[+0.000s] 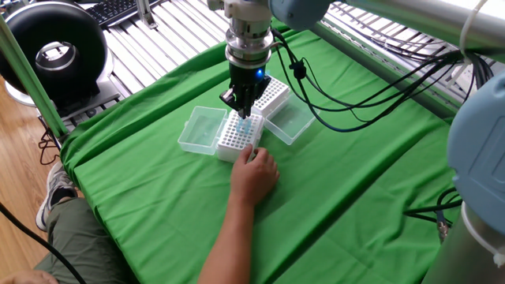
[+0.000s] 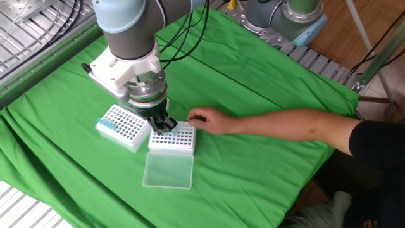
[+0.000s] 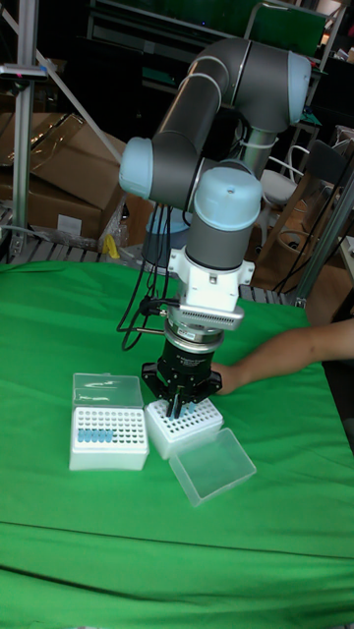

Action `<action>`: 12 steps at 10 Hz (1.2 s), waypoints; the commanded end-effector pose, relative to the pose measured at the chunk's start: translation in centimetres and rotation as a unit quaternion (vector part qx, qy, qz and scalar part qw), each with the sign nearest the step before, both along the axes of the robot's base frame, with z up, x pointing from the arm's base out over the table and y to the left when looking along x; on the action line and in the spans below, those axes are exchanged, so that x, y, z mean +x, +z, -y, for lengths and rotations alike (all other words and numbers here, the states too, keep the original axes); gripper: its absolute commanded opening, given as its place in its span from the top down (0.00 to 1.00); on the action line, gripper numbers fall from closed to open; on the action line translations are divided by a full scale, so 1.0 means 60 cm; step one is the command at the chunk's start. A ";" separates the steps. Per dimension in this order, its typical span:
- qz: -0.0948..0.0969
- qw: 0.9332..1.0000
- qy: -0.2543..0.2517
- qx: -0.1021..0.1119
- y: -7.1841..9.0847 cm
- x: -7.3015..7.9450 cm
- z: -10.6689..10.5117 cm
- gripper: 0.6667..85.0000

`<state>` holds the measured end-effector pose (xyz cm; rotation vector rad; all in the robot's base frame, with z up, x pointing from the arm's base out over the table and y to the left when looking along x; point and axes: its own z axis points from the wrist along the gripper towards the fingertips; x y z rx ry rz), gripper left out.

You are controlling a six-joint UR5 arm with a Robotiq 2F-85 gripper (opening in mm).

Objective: Insert a medium pipette tip into the holder for medium pipette tips

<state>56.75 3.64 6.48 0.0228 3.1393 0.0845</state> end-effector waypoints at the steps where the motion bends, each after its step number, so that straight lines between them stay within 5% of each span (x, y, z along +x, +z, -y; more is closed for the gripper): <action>1: -0.006 1.000 -0.008 -0.004 0.009 -0.003 0.005 1.00; 5: -0.020 1.000 -0.012 -0.012 0.045 0.000 0.000 1.00; 9: -0.042 0.999 -0.001 -0.013 0.118 0.007 0.007 1.00; 12: -0.043 0.999 0.026 -0.018 0.148 0.026 0.038 1.00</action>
